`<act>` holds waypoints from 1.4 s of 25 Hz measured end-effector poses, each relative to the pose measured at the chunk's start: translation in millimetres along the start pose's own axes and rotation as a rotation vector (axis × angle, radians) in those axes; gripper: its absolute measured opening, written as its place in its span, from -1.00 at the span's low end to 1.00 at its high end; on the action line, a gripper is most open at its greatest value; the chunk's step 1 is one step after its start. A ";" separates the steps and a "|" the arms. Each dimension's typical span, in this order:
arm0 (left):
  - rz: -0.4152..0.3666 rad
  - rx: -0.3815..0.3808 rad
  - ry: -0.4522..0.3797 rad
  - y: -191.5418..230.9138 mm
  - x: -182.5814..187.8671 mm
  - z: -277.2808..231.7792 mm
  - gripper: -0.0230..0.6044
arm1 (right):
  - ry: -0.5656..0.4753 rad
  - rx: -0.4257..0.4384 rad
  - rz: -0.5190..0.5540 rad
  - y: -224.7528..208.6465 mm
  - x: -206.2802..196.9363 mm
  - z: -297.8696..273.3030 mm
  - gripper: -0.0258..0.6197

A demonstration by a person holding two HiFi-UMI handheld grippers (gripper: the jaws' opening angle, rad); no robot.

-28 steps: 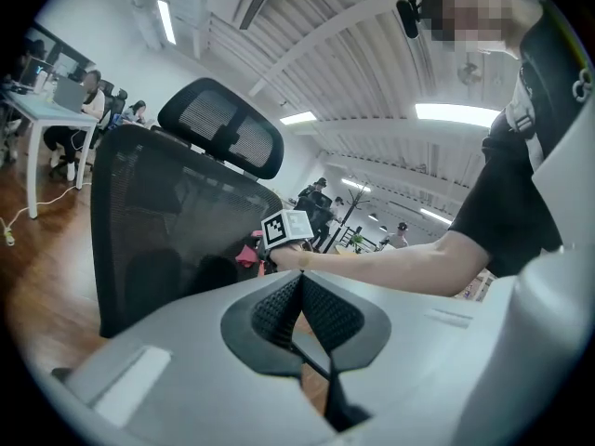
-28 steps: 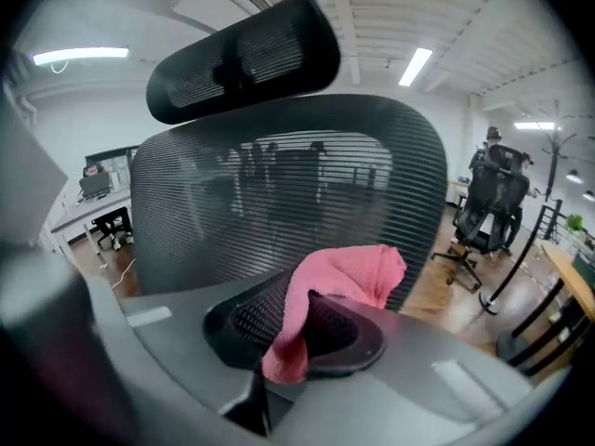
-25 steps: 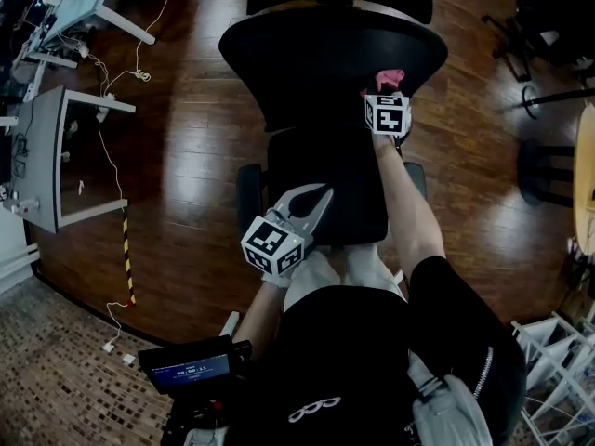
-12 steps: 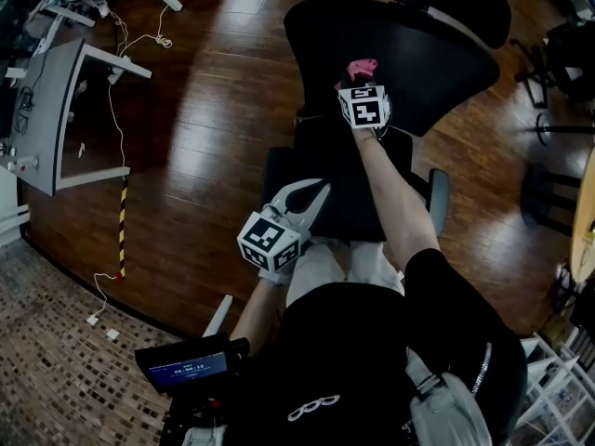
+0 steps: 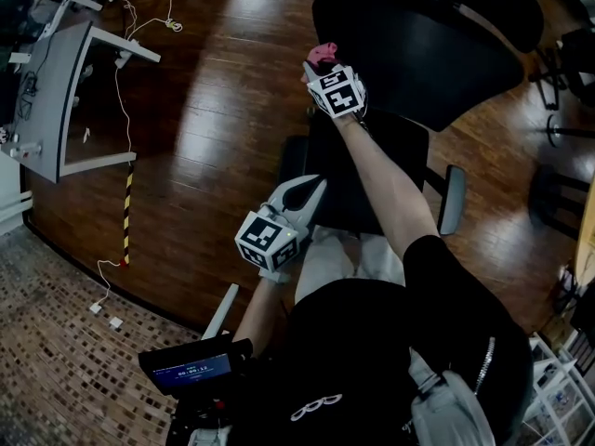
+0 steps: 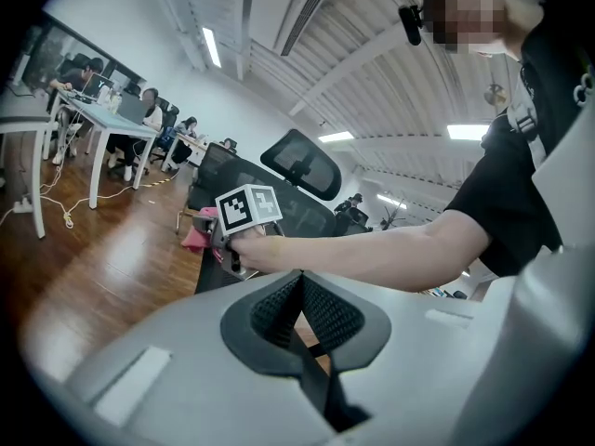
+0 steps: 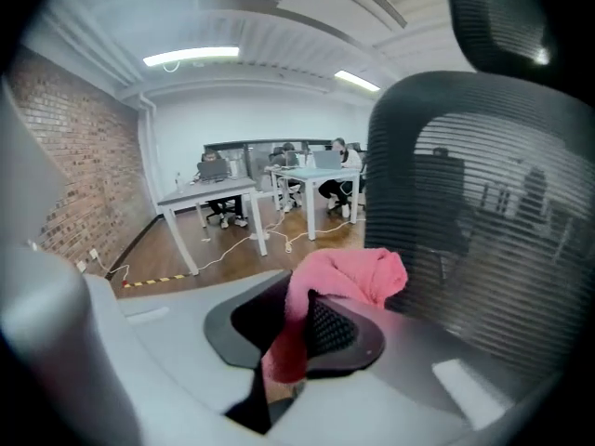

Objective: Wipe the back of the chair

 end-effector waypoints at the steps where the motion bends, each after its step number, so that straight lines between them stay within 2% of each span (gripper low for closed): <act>1: 0.000 0.001 0.005 1.0 -1.5 1.5 -0.96 | -0.009 0.042 0.007 8.8 0.4 -3.2 -0.80; 3: -0.002 -0.002 0.012 0.6 -3.3 1.3 -0.96 | -0.023 0.104 0.012 20.1 -2.0 -6.2 -0.80; 5: -0.005 -0.010 0.021 -2.4 -4.6 -2.6 -0.96 | -0.024 0.109 0.003 17.3 -10.0 -3.9 -0.80; 11: -0.012 -0.034 0.055 -9.9 -10.1 -15.7 -0.96 | -0.006 -0.065 -0.046 -36.2 -33.3 28.6 -0.80; 18: -0.020 -0.084 0.100 -33.7 -24.3 -46.2 -0.96 | -0.007 -0.181 -0.085 -92.3 -58.1 90.1 -0.79; 25: -0.033 -0.154 0.140 -66.6 -37.2 -82.4 -0.96 | -0.011 -0.263 -0.110 -142.3 -82.3 154.3 -0.79; 35: -0.039 -0.225 0.183 -116.0 -63.5 -122.8 -0.96 | 0.009 -0.478 -0.188 -232.4 -129.3 269.3 -0.79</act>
Point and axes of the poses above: the fingertips, and each gripper's own axes: z backward along the fingers, y to its left, x out of its top, the point moved 8 cm from there along z, backward along the fingers, and after that the axes turned 13 degrees about -y, right-handed, at the moved point
